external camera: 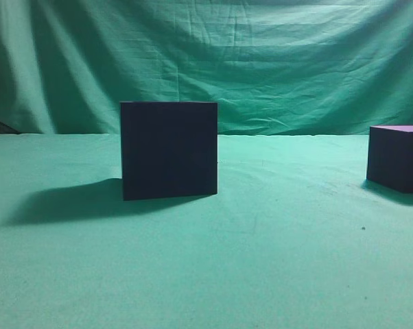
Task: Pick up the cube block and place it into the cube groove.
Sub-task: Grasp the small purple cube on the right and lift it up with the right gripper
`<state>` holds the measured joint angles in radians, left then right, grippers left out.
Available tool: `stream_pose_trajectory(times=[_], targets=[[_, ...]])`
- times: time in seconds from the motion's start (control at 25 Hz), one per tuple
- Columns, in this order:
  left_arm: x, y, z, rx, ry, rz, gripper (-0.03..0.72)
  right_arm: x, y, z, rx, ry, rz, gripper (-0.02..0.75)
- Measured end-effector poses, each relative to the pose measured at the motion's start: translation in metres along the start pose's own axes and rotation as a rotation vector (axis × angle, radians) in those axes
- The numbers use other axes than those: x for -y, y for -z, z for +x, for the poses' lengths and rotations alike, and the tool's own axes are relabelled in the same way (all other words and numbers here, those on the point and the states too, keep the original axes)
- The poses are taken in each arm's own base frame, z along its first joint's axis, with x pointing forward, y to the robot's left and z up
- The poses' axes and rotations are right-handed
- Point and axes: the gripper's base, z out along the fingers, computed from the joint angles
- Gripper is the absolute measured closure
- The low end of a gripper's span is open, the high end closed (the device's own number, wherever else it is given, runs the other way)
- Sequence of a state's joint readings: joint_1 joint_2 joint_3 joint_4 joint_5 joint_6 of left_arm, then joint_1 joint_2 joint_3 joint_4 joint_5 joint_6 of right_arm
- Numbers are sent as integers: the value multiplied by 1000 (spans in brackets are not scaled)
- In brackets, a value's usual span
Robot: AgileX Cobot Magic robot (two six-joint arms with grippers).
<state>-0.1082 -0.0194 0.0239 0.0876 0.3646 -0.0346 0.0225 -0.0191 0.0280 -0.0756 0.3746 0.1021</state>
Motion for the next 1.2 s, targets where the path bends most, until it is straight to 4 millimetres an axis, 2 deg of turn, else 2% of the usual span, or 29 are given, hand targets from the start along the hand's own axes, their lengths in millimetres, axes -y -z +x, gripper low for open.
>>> stream_pose_trajectory(times=[1.0,1.2], targets=[[0,0,0,0,0,0,688,1,0,0,5,20,7,689],[0,0,0,0,0,0,688,-1,1,-16,180,9,-14,689]])
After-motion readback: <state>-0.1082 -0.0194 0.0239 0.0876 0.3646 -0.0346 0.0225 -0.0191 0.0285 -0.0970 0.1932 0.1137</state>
